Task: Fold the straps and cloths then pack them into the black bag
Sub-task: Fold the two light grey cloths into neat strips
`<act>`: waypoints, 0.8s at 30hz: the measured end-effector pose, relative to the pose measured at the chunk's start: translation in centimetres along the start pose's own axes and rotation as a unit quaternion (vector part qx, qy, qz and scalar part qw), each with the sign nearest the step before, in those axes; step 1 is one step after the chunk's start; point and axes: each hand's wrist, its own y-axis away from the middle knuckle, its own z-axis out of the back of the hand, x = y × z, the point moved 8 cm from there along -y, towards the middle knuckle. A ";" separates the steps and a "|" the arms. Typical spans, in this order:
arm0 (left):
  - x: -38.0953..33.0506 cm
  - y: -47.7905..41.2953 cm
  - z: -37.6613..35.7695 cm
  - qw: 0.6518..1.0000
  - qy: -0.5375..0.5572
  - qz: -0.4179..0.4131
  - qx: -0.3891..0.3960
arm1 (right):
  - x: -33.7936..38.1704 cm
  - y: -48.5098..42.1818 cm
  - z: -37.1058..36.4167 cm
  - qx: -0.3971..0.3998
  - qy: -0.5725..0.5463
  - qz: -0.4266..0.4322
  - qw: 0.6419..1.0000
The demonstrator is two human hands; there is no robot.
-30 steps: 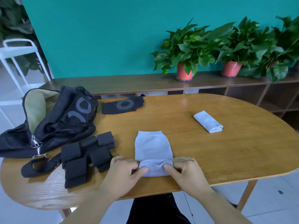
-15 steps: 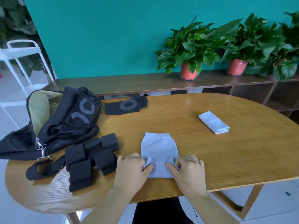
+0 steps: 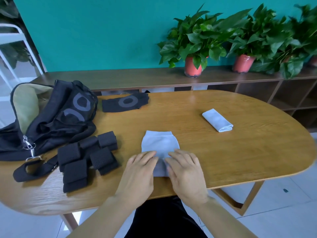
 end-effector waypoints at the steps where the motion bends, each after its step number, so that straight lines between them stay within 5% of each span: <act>1: -0.2 0.6 -0.5 1.000 -0.020 -0.007 0.021 | 0.3 0.5 -0.7 0.042 0.000 0.029 0.999; 7: -0.2 2.9 -2.8 0.988 -0.100 -0.001 0.115 | -0.4 2.6 -2.7 0.207 0.030 0.049 0.977; 24: 4.0 -1.4 -3.0 0.960 -0.096 0.101 0.244 | 2.5 3.6 -2.1 0.217 -0.003 0.091 0.972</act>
